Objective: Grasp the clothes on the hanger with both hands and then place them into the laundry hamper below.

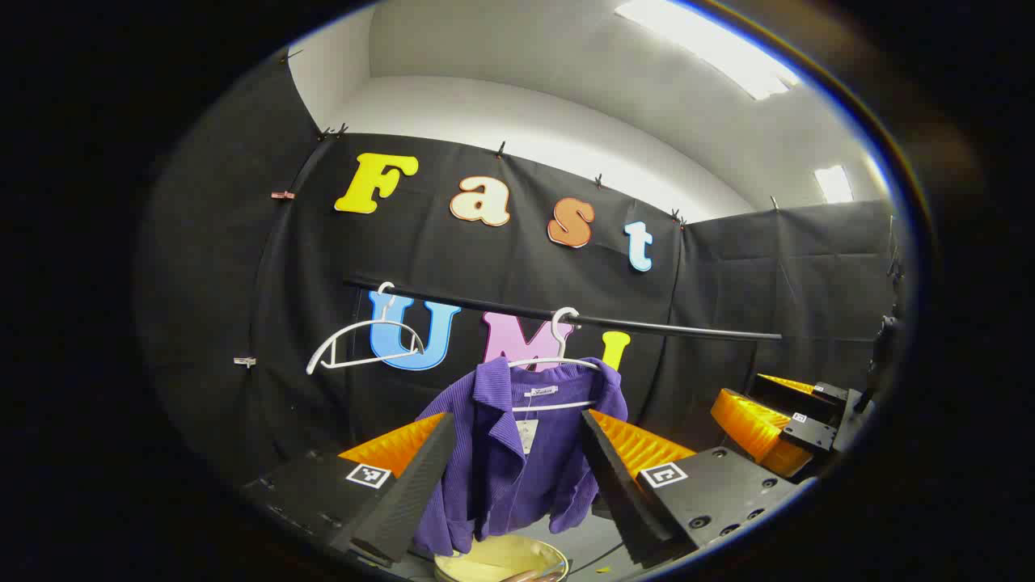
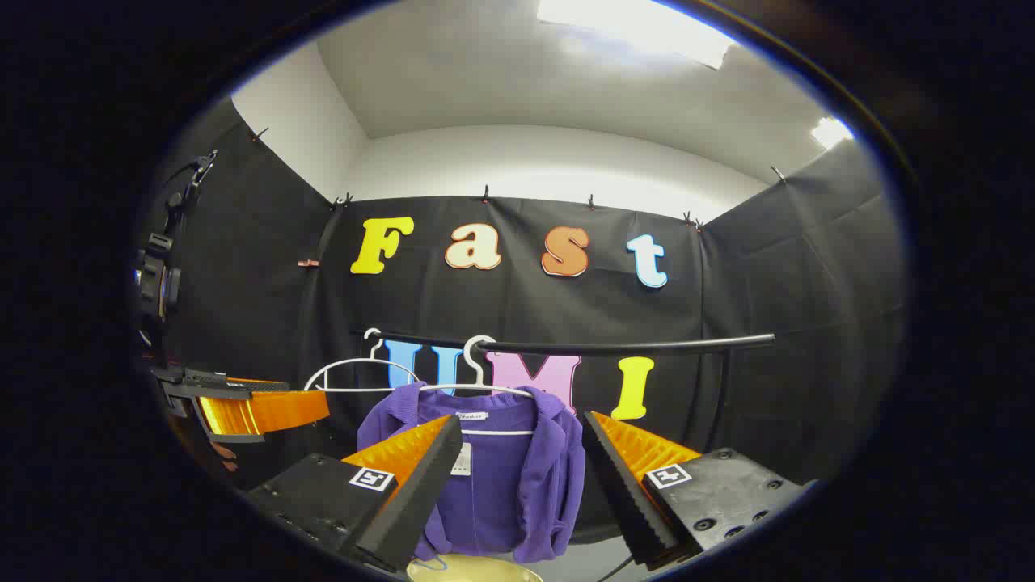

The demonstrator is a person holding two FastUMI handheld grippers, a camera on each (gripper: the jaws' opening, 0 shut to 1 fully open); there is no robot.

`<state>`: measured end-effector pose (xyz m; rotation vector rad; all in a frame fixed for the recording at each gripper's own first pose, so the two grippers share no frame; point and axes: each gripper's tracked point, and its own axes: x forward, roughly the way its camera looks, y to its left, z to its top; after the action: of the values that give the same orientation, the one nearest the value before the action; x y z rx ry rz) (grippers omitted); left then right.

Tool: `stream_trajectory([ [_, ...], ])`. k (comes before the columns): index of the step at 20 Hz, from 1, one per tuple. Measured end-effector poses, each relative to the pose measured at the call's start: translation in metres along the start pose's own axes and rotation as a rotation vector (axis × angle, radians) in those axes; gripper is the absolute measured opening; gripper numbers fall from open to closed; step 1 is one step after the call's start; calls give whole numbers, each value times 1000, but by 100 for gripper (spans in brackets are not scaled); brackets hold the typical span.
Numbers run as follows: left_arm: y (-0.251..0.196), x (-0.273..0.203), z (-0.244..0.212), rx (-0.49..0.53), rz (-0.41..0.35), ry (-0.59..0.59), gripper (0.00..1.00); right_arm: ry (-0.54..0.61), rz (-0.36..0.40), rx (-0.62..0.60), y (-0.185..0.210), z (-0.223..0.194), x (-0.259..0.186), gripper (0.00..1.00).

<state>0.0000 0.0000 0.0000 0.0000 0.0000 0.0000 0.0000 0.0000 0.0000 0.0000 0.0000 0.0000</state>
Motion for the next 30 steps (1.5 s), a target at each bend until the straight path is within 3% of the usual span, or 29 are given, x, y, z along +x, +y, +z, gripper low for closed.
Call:
stream_trajectory([
  [10,-5,0,4,-18,0,-15,96,-12,7,17,-2,5,3,99],
  [30,-1,-14,3,-16,-81,-3,96,32,-33,11,16,-3,-15,97],
])
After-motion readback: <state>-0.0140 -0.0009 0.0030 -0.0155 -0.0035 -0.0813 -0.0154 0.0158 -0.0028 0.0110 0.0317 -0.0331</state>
